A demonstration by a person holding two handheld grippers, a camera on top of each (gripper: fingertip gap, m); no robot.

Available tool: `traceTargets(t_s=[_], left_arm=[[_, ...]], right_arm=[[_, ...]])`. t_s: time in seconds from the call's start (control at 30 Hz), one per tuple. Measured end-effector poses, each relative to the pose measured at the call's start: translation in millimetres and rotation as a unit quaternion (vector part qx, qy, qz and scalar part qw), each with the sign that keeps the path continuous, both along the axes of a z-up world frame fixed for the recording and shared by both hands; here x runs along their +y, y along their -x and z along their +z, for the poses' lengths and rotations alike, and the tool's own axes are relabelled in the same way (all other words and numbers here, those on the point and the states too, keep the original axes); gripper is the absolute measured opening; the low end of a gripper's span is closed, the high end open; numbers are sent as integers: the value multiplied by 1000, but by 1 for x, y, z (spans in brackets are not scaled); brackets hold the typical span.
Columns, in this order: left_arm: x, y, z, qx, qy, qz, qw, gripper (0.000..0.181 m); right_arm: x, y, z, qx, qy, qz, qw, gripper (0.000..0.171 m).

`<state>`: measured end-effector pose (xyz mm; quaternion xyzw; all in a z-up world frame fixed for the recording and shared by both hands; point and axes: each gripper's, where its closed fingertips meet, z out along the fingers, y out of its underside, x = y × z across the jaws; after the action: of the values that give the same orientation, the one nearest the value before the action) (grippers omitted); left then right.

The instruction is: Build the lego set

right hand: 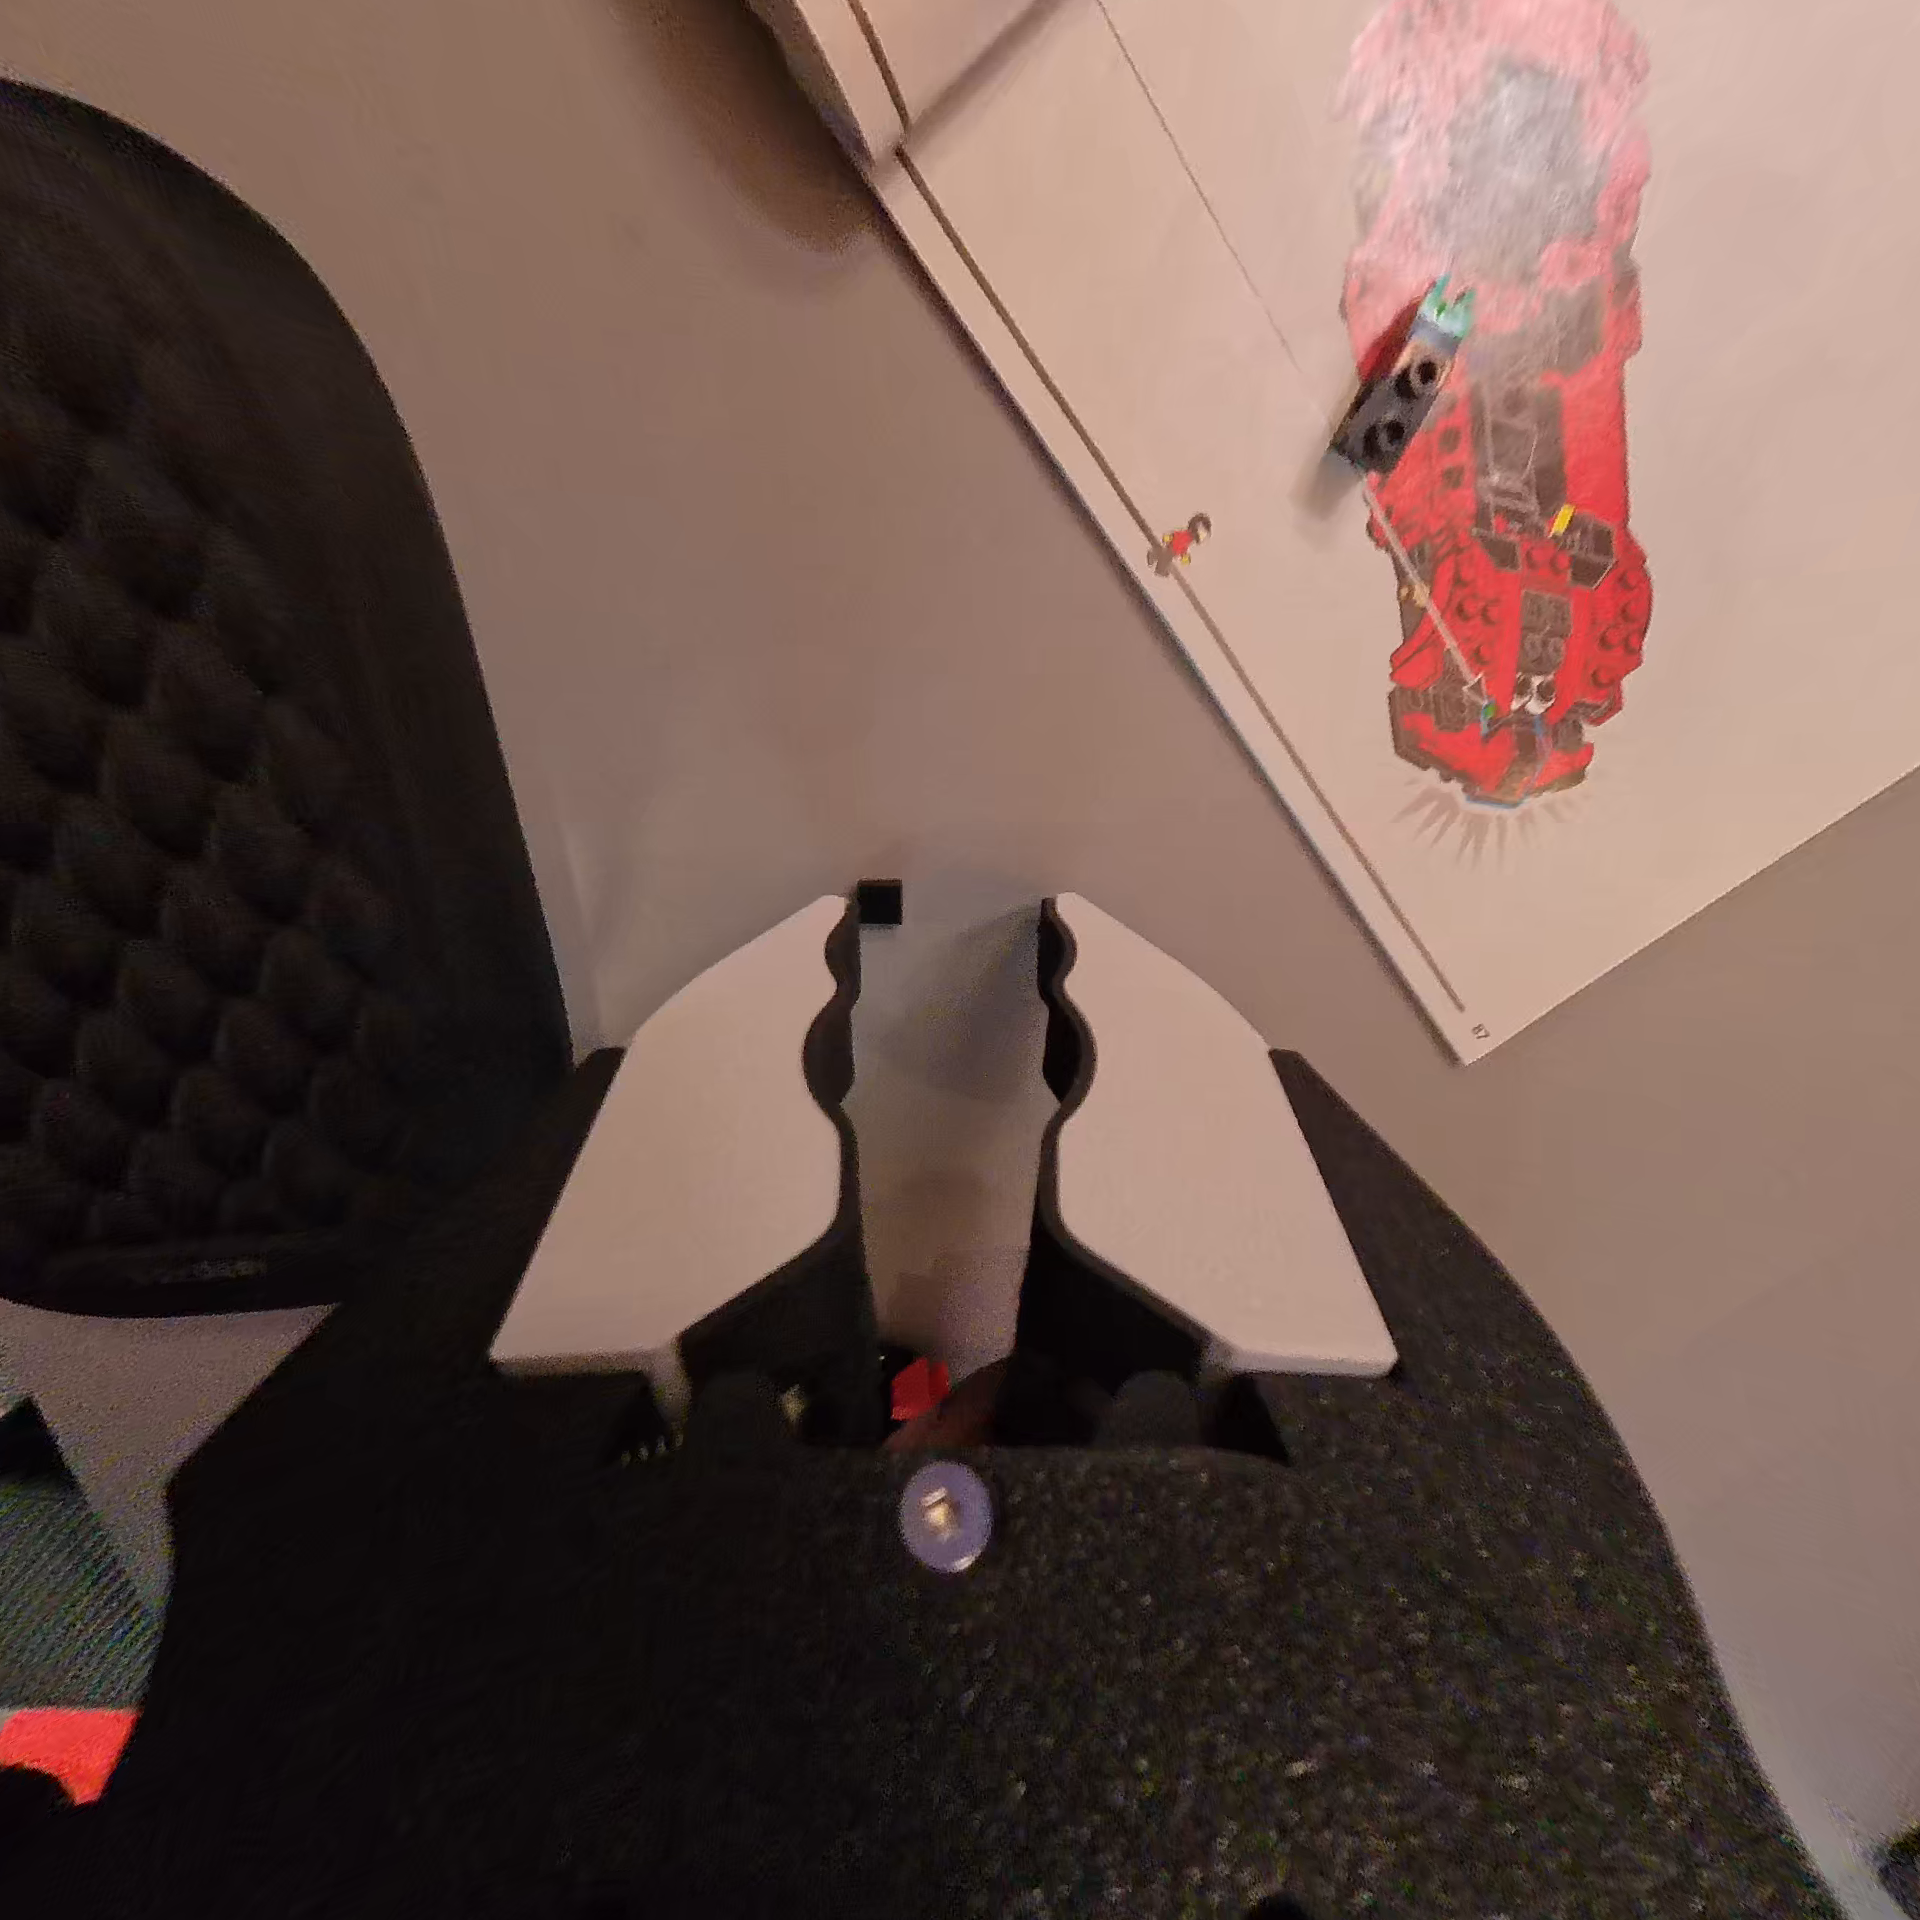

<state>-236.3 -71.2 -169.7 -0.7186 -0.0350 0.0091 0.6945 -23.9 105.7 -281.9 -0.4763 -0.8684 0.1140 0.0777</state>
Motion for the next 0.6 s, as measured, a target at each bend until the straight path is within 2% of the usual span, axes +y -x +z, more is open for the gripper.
traceTargets(t_s=[0.03, 0.23, 0.3, 0.6], left_arm=[[-1, 1, 0, -1, 0, 1, 1000, 13], [-5, 5, -3, -4, 0, 8, 1000, 14], [-5, 6, -3, -4, 1, 8, 1000, 14], [-6, 6, -5, -4, 2, 10, 1000, 14]], right_arm=[[-2, 2, 2, 12, 2, 6, 1000, 34], [-2, 1, 0, 26, -18, 18, 999, 44], [0, 1, 1, 33, -35, 25, 999, 53], [2, 9, 8, 88, -59, 38, 994, 65]])
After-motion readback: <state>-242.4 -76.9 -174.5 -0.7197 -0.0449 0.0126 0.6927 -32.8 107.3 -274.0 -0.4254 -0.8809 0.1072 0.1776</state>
